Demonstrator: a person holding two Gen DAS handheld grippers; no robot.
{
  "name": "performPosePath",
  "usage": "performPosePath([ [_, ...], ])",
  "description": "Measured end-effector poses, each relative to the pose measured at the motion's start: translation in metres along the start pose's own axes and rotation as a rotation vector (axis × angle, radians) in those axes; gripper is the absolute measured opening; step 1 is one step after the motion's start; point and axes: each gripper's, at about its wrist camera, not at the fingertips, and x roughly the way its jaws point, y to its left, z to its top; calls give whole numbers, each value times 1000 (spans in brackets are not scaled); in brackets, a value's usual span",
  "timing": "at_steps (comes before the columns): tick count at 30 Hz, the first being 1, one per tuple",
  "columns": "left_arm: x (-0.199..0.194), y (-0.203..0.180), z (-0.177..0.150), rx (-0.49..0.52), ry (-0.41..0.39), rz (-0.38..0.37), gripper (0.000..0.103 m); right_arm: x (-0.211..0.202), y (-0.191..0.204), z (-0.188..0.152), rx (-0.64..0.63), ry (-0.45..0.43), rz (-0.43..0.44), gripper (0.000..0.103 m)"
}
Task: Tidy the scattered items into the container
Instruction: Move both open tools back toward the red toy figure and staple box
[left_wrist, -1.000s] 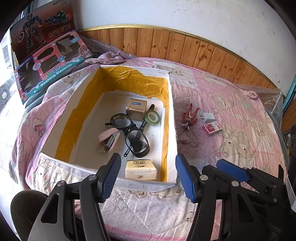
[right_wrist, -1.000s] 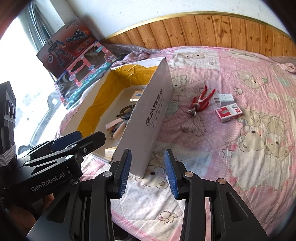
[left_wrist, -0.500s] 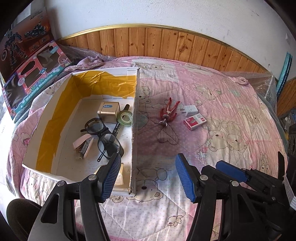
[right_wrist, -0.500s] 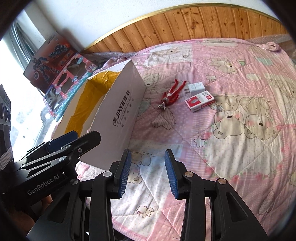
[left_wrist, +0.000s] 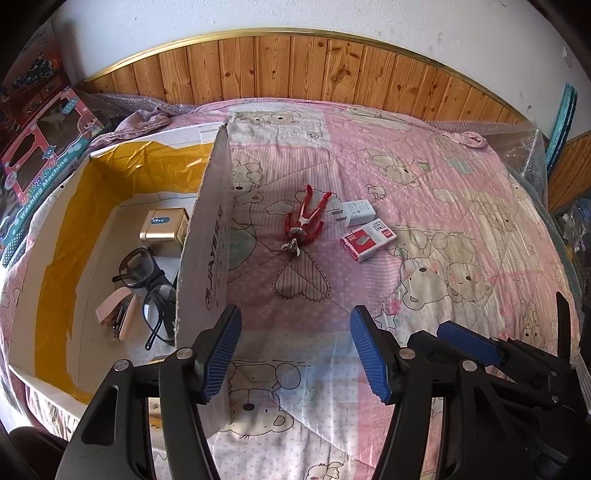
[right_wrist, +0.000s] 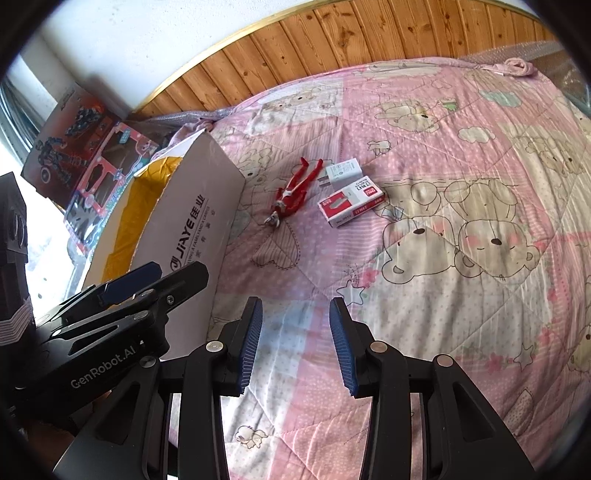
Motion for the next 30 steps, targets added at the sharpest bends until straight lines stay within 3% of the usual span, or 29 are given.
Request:
performPosePath([
  [15, 40, 2, 36, -9, 14, 1, 66, 26, -23, 30, 66, 17, -21, 41],
  [30, 56, -16, 58, 36, -21, 16, 69, 30, -76, 41, 195, 9, -42, 42],
])
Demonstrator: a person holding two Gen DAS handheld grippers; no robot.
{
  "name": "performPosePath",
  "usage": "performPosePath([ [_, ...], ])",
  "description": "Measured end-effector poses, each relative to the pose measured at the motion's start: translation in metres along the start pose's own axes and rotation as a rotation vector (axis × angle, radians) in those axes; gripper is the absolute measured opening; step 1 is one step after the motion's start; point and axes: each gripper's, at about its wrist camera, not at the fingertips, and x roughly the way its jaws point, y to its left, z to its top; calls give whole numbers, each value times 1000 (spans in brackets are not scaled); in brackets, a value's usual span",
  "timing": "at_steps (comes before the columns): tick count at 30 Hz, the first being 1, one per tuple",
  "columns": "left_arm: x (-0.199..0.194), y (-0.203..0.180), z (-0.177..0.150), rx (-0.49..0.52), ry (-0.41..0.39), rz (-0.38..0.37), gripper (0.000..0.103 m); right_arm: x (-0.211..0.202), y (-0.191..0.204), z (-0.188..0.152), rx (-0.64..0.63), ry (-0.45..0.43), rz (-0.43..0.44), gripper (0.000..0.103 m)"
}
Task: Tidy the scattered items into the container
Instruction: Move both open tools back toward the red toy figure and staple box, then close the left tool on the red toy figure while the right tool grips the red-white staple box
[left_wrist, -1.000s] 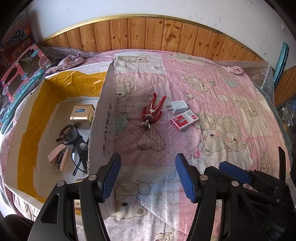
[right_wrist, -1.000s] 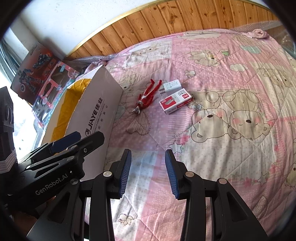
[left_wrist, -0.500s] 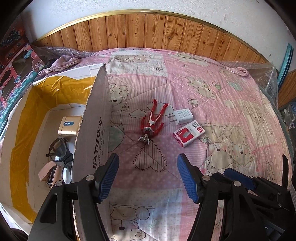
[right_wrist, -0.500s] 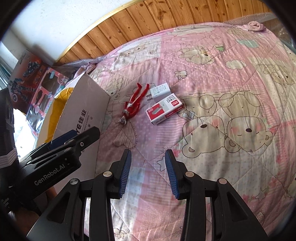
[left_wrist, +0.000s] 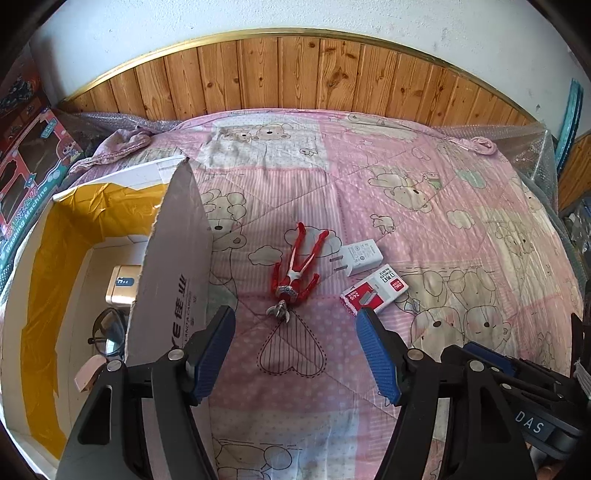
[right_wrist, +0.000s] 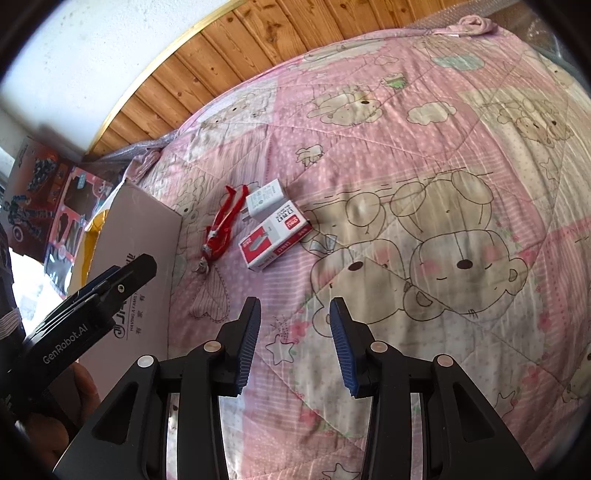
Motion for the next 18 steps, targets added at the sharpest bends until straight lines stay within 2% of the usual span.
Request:
performPosePath([
  [9, 40, 0, 14, 4, 58, -8, 69, 13, -4, 7, 20, 18, 14, 44],
  [18, 85, 17, 19, -78, 134, -20, 69, 41, 14, 25, -12, 39, 23, 45],
])
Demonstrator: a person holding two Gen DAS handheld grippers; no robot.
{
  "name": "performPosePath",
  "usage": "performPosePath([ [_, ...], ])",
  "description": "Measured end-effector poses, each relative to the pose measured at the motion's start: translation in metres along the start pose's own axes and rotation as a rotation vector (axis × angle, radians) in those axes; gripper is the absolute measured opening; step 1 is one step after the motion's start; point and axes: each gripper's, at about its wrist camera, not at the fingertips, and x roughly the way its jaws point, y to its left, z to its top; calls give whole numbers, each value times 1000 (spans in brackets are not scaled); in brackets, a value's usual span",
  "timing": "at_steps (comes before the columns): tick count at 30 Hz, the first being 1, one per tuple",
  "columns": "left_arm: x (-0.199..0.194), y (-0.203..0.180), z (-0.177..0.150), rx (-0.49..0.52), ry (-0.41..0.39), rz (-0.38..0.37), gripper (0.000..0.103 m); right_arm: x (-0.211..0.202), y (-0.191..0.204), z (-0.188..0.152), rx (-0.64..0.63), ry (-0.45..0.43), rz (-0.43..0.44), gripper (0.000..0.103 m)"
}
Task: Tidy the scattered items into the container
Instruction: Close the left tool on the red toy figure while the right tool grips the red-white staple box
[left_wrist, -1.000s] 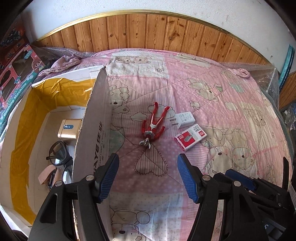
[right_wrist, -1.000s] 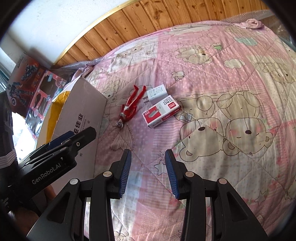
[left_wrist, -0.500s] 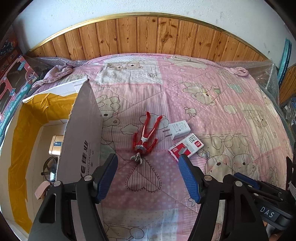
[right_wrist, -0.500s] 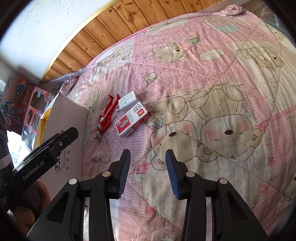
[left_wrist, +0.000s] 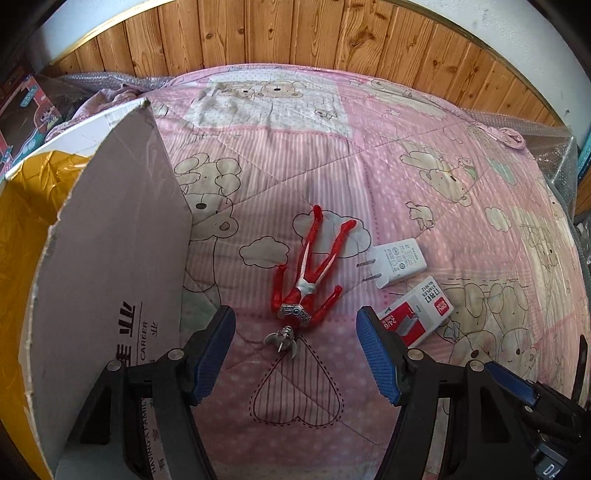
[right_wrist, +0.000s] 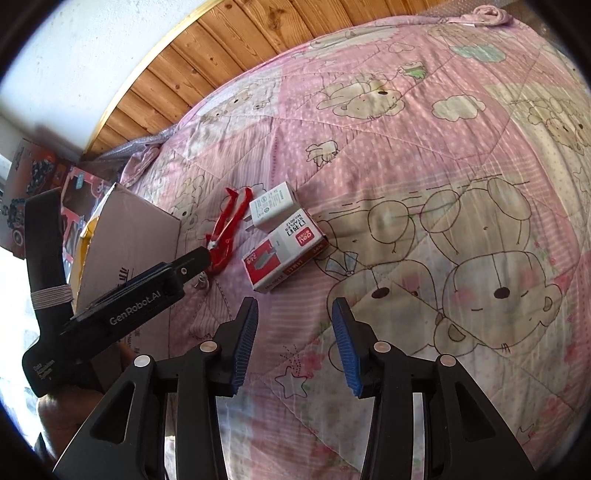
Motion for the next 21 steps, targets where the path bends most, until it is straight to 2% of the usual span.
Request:
performPosePath([
  [2, 8, 2, 1, -15, 18, -21, 69, 8, 4, 6, -8, 3, -9, 47],
  [9, 28, 4, 1, -27, 37, -14, 69, 40, 18, 29, -42, 23, -45, 49],
  [11, 35, 8, 1, -40, 49, -22, 64, 50, 19, 34, -50, 31, -60, 51],
  [12, 35, 8, 2, -39, 29, -14, 59, 55, 19, 36, -52, 38, -65, 51],
  [13, 35, 8, 3, -31, 20, -7, 50, 62, 18, 37, -54, 48, -70, 51],
  [15, 35, 6, 3, -21, 14, 20, 41, 67, 18, 39, -66, 31, -73, 51],
  [18, 30, 6, -2, -55, 5, 26, 38, 68, 19, 43, -90, 24, -87, 45],
  [20, 26, 6, -7, -78, -5, 8, 33, 65, 22, 45, -133, 17, -114, 31],
  [21, 23, 6, -9, -84, -9, 0, 27, 63, 24, 46, -150, 14, -123, 27],
])
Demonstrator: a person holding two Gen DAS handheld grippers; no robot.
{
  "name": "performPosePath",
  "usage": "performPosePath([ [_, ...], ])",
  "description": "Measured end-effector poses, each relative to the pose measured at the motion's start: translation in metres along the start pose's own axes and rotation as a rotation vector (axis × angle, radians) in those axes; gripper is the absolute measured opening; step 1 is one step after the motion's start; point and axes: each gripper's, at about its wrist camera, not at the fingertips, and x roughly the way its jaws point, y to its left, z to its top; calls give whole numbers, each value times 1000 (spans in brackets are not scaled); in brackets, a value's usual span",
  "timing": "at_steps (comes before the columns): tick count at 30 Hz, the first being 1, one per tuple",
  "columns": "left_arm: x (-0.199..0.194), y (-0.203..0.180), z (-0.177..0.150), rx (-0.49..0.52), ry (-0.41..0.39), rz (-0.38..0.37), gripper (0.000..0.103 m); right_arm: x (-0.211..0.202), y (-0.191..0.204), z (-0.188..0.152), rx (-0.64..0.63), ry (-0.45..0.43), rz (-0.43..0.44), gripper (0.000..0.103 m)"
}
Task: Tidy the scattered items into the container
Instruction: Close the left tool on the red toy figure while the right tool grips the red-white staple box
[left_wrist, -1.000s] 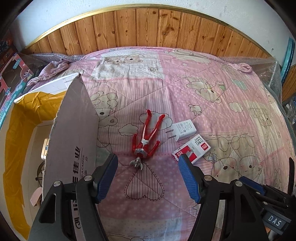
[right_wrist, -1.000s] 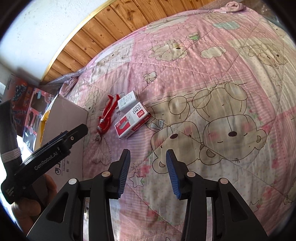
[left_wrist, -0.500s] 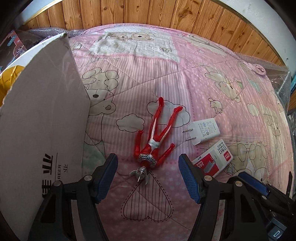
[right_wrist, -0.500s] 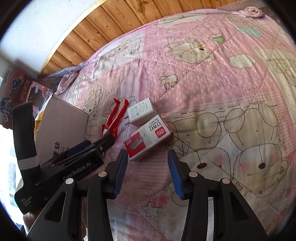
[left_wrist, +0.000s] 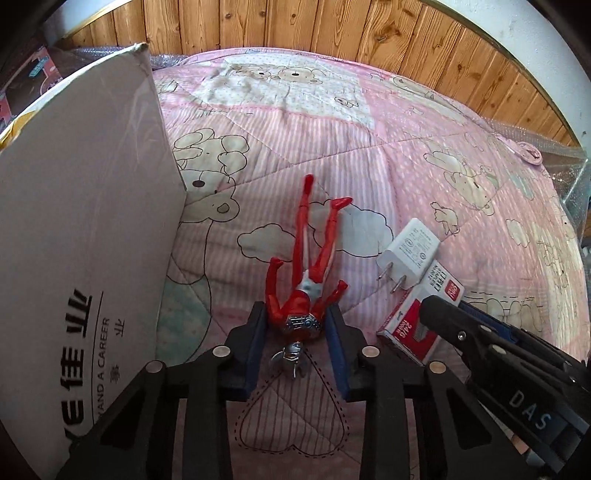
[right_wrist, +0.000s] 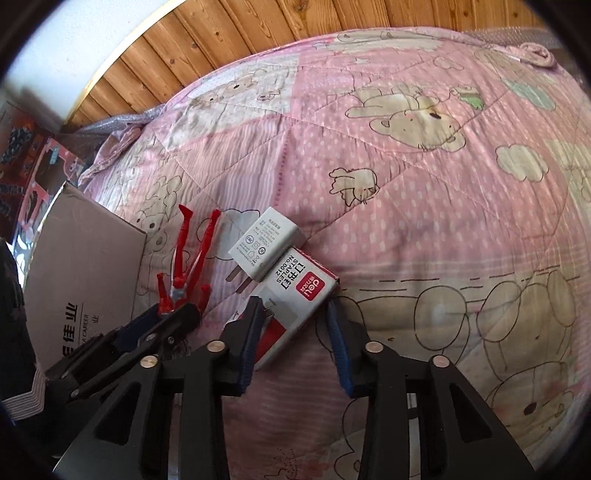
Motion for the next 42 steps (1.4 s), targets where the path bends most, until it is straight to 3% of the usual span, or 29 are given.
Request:
performPosePath([
  [3, -3, -7, -3, -7, 12, -28, 27, -7, -1, 3, -10, -4, -6, 23],
  [6, -1, -9, -4, -12, 20, -4, 29, -9, -3, 7, 18, -12, 1, 33],
  [7, -1, -7, -4, -27, 18, 0, 33, -9, -4, 8, 35, -16, 15, 45],
  [8, 0, -5, -3, -40, 16, 12, 38, -9, -4, 10, 53, -15, 31, 48],
  [10, 1, 2, 0, -59, 4, 36, 58, -5, -3, 15, 74, -5, 41, 51],
  [11, 2, 6, 2, -67, -5, 32, 59, -1, -1, 17, 74, 0, 35, 54],
  [15, 11, 13, 9, -73, -24, -17, 57, 21, 10, 21, 23, 6, 4, 59],
  [17, 12, 10, 9, -40, -43, -14, 54, 23, 14, 23, -28, -2, -30, 47],
  [18, 11, 8, 8, -25, -50, -37, 39, 22, 14, 23, -42, 0, -47, 46],
  [19, 10, 8, 8, -23, -51, -55, 34, 20, 11, 22, -47, 1, -55, 46],
  [27, -1, 12, 4, -60, -78, -86, 34, -22, -51, -9, 92, -24, -43, 45],
  [33, -33, -16, -38, 94, -140, -24, 34, -42, -55, -45, 120, -16, 13, 45],
  [42, -74, -26, -106, 206, -130, -22, 34, -64, -25, -97, 53, 22, 25, 45],
])
